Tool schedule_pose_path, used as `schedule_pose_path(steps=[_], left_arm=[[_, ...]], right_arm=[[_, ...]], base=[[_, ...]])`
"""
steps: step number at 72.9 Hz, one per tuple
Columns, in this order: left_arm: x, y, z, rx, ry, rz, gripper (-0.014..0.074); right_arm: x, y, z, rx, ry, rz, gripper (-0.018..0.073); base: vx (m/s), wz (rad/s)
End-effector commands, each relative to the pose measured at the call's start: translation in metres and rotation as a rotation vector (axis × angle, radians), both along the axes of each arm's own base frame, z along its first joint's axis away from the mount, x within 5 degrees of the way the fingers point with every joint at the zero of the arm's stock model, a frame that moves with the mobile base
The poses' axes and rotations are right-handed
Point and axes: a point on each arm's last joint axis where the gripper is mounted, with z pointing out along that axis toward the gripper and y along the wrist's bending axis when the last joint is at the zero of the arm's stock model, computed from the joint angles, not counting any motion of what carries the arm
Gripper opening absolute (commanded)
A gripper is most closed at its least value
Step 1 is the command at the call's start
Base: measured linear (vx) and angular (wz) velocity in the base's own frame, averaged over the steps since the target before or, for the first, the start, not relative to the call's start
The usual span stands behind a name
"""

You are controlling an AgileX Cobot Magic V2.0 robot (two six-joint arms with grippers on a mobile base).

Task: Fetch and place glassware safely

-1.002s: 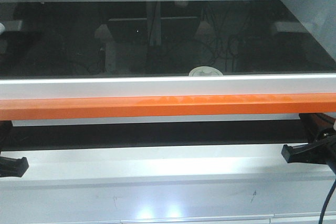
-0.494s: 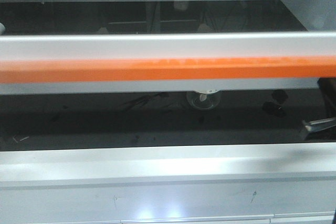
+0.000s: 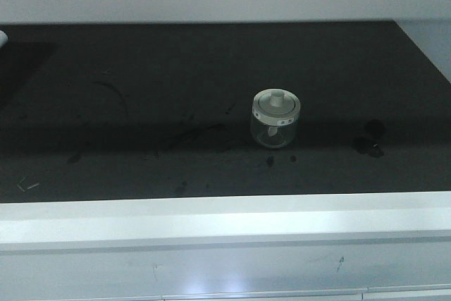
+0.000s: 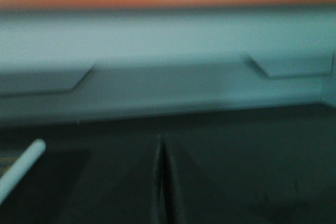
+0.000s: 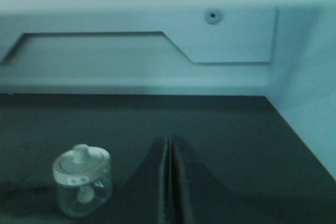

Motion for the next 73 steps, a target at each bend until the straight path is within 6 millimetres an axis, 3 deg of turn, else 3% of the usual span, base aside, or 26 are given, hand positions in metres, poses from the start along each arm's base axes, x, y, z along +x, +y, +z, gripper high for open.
schedule_pose_path(steps=[1, 12, 17, 52, 73], left_arm=[[-0.011, 0.001, -0.003, -0.012, -0.028, 0.000, -0.0007], [-0.025, 0.003, -0.036, -0.014, 0.043, 0.007, -0.0007], [-0.029, 0.004, -0.040, -0.021, 0.044, 0.006, -0.0007], [-0.029, 0.003, -0.043, -0.072, 0.071, -0.004, -0.0007], [-0.029, 0.003, -0.043, -0.072, 0.071, -0.004, -0.0007]], right_arm=[[-0.015, -0.002, 0.008, -0.004, -0.063, -0.015, -0.0001], [-0.033, -0.008, -0.019, 0.065, -0.030, -0.053, -0.0001], [-0.034, -0.010, -0.033, 0.084, 0.038, -0.082, -0.0001], [-0.028, -0.008, -0.033, 0.024, 0.064, -0.067, 0.0014], [-0.028, -0.005, -0.035, -0.009, 0.083, -0.019, 0.0178]], base=[[0.00, 0.00], [0.00, 0.00], [0.00, 0.00], [0.00, 0.00], [0.00, 0.00]])
